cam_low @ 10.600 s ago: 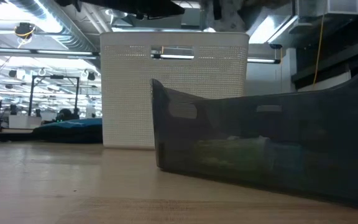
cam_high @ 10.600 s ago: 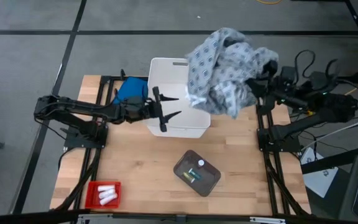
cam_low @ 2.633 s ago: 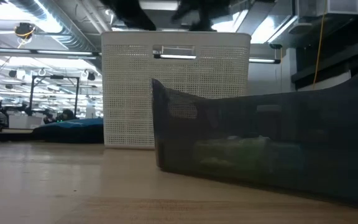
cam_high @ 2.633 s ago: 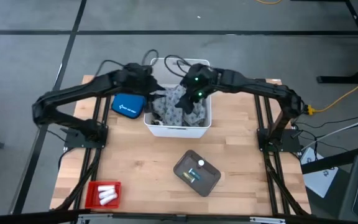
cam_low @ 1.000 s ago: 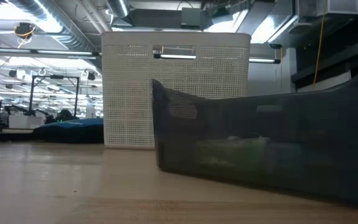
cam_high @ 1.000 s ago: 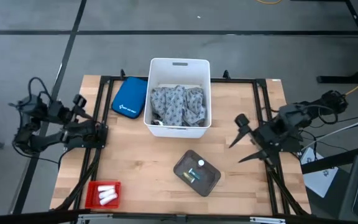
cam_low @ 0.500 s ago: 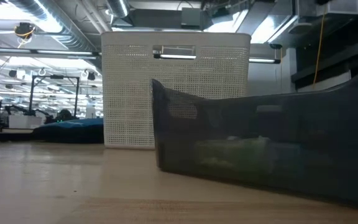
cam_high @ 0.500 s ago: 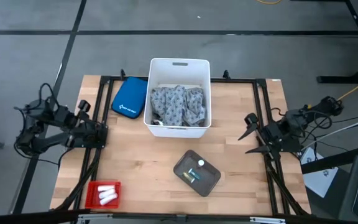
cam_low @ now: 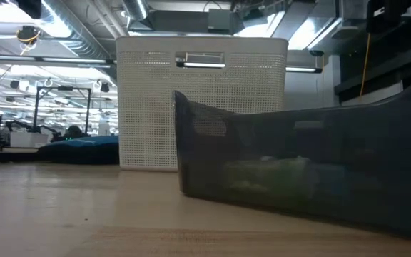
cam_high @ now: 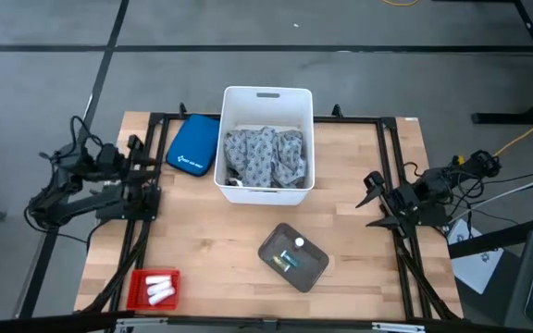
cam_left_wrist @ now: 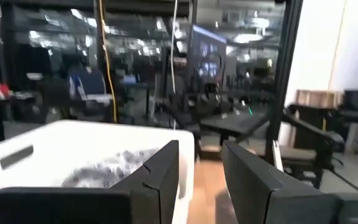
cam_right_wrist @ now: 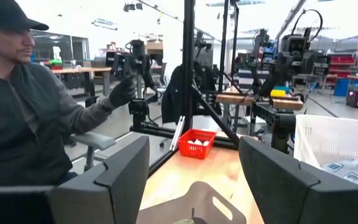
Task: Pick & place medical supplies in basket/bin
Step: Return to Home Position
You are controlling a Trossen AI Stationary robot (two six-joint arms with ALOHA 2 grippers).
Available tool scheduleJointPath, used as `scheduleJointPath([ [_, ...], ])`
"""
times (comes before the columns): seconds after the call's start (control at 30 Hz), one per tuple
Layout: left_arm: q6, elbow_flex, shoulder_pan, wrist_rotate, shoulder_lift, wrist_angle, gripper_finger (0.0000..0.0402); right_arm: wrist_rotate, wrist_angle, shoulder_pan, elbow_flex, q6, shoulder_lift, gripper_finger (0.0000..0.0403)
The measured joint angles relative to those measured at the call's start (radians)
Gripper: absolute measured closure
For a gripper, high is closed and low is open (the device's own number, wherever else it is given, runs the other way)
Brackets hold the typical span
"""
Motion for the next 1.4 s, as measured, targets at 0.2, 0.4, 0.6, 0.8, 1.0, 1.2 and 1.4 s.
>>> scheduleJointPath([
  [0.2,0.037,-0.156,0.003,-0.026,-0.001,0.274,0.0281,-0.001,0.021,0.0,-0.016,-0.002,-0.003,0.0154],
  [0.4,0.036,-0.36,0.003,-0.162,-0.002,0.432,0.0281,0.01,0.035,0.0,-0.044,-0.021,-0.003,0.0154],
  [0.6,0.071,-0.507,0.002,-0.347,-0.002,0.501,0.0281,0.204,0.069,0.0,-0.169,-0.016,-0.017,0.0154],
  [0.8,0.103,-0.565,0.005,-0.463,0.03,0.507,0.0281,0.262,0.072,0.0,-0.226,-0.013,-0.055,0.0154],
  [1.0,0.115,-0.567,0.005,-0.517,0.032,0.511,0.0281,0.342,-0.014,0.0,-0.233,0.053,-0.05,0.0154],
  [1.2,0.113,-0.568,0.005,-0.5,0.032,0.508,0.0281,0.34,-0.014,0.0,-0.233,0.046,-0.052,0.0154],
  [1.4,0.111,-0.569,0.005,-0.5,0.032,0.51,0.0281,0.328,-0.017,0.0,-0.233,0.027,-0.052,0.0154],
])
